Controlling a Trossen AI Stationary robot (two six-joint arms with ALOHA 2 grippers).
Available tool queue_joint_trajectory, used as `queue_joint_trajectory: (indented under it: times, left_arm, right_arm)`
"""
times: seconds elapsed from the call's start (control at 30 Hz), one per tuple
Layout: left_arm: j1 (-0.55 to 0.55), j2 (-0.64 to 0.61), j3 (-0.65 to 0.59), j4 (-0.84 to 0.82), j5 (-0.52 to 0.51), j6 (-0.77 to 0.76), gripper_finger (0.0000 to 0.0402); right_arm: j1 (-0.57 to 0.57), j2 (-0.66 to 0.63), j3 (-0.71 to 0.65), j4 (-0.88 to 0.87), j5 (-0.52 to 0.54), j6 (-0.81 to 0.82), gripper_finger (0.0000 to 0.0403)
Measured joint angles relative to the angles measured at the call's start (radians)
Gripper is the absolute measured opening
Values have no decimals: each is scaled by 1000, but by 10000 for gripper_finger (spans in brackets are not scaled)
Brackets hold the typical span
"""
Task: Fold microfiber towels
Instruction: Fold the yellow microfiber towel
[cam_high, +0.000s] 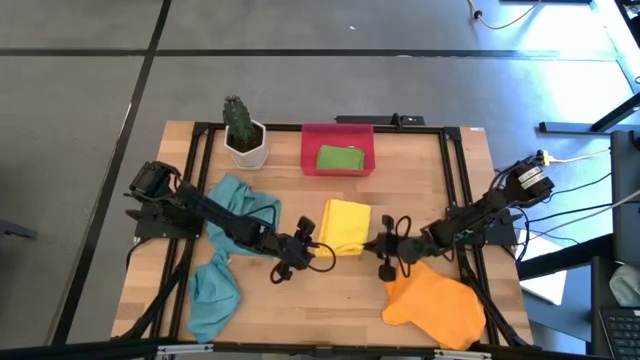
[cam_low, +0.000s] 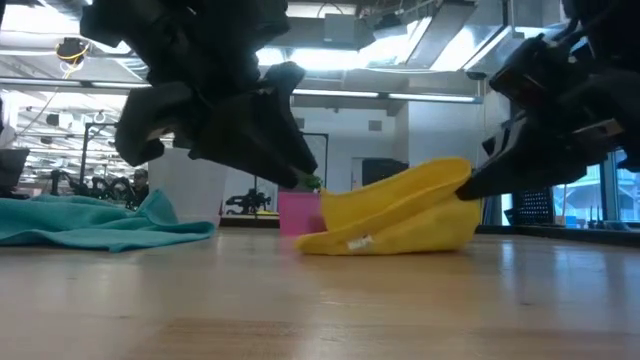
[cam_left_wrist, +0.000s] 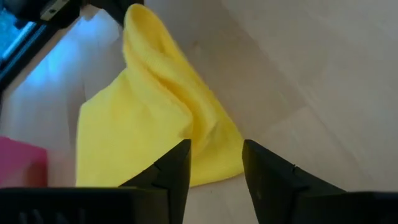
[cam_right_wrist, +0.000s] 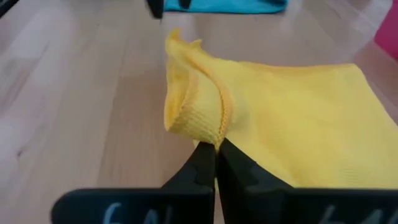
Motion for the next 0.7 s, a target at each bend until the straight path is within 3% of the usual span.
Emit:
queue_joint_trajectory:
  times: [0.33,0.53,0.7]
  left_arm:
    - [20,96,0,-3,-27,14,205]
    - [32,129,0,11,-43,14,216]
    - [33,130,0,9,-131,31,217]
  right_arm:
    - [-44,0,1,38,-56,3,2]
    - [-50,0,1,35,-78,15,2]
    - [-50,0,1,30,-79,25,2]
